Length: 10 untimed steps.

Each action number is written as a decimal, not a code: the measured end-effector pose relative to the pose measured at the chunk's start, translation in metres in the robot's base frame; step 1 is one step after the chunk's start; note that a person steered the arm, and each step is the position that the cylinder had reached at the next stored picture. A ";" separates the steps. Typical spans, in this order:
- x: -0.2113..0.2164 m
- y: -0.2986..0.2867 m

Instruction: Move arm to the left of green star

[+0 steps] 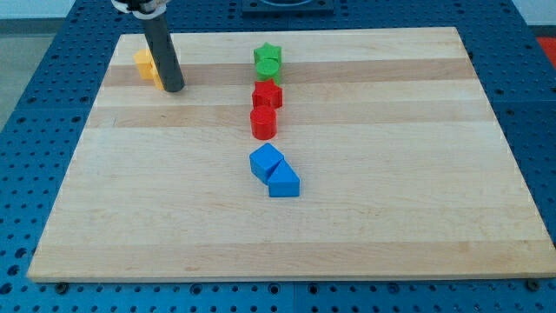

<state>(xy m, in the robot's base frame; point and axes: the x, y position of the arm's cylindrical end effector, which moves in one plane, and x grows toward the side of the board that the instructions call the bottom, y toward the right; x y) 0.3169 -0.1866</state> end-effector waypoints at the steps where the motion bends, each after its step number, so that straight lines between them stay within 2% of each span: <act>1: 0.000 -0.004; 3: 0.015 0.022; 6: 0.015 0.022; 7: 0.005 0.026; 8: -0.050 0.080; 10: -0.075 0.092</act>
<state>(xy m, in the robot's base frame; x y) 0.2421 -0.0950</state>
